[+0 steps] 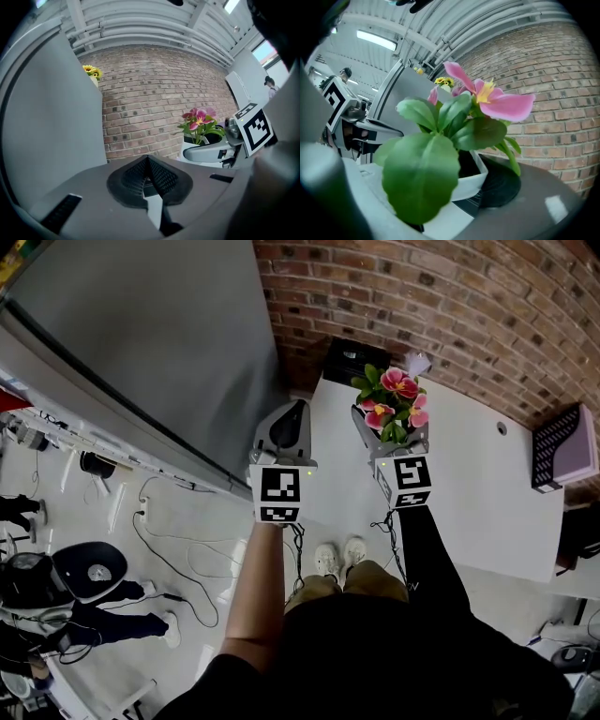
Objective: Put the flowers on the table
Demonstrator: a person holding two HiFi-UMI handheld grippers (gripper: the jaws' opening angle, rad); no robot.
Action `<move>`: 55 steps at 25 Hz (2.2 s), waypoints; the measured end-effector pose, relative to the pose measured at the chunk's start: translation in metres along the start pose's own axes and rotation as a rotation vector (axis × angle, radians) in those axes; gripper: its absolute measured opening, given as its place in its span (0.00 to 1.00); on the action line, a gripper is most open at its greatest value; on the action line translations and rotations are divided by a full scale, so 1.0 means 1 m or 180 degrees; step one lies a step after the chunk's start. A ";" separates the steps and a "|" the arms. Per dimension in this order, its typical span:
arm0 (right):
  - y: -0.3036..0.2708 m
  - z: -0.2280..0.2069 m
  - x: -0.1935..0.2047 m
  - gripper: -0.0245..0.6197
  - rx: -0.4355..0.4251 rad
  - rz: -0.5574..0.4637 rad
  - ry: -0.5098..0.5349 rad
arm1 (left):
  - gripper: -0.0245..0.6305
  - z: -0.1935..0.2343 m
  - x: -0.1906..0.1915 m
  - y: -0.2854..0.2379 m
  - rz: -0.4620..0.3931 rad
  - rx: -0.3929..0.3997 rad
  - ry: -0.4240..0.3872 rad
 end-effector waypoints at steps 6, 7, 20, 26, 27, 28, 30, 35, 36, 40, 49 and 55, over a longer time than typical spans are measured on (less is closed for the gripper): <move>-0.022 0.003 0.030 0.58 -0.0184 0.0172 -0.0086 | 0.05 -0.006 0.013 -0.012 0.0075 -0.0004 0.0045; -0.026 0.005 0.036 0.58 -0.0223 0.0211 -0.0113 | 0.05 -0.006 0.016 -0.015 0.0101 -0.0009 0.0050; -0.070 0.054 0.138 0.58 -0.0606 0.0979 -0.0284 | 0.05 -0.005 0.049 -0.029 0.0416 0.0071 0.0086; -0.079 0.076 0.187 0.58 -0.0741 0.1336 -0.0327 | 0.05 -0.005 0.064 -0.026 0.0519 0.0059 0.0121; -0.080 0.079 0.194 0.58 -0.0761 0.1395 -0.0341 | 0.05 -0.004 0.066 -0.025 0.0536 0.0050 0.0127; -0.081 0.081 0.199 0.58 -0.0775 0.1440 -0.0358 | 0.05 -0.003 0.068 -0.025 0.0553 0.0043 0.0133; -0.083 0.084 0.210 0.58 -0.0783 0.1541 -0.0371 | 0.05 -0.002 0.072 -0.024 0.0591 0.0031 0.0143; -0.086 0.086 0.232 0.58 -0.0816 0.1748 -0.0362 | 0.05 0.000 0.080 -0.022 0.0654 0.0012 0.0147; -0.087 0.086 0.235 0.58 -0.0810 0.1781 -0.0369 | 0.05 0.000 0.081 -0.022 0.0663 0.0010 0.0145; -0.089 0.084 0.251 0.58 -0.0763 0.1825 -0.0367 | 0.05 0.001 0.086 -0.020 0.0686 0.0012 0.0153; -0.090 0.083 0.255 0.60 -0.0850 0.1870 -0.0672 | 0.05 0.006 0.093 -0.017 0.0704 -0.0006 0.0230; -0.075 0.084 0.258 0.60 -0.0809 0.1891 -0.0647 | 0.05 0.006 0.096 -0.017 0.0743 0.0050 0.0248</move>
Point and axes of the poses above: the fingertips, and each gripper's own axes: y backward along the fingers, z to its left, x out of its underside, the point moved 6 cm from there along y, backward along the fingers, and after that the axes turned 15 degrees about z, right-handed, at the moved point
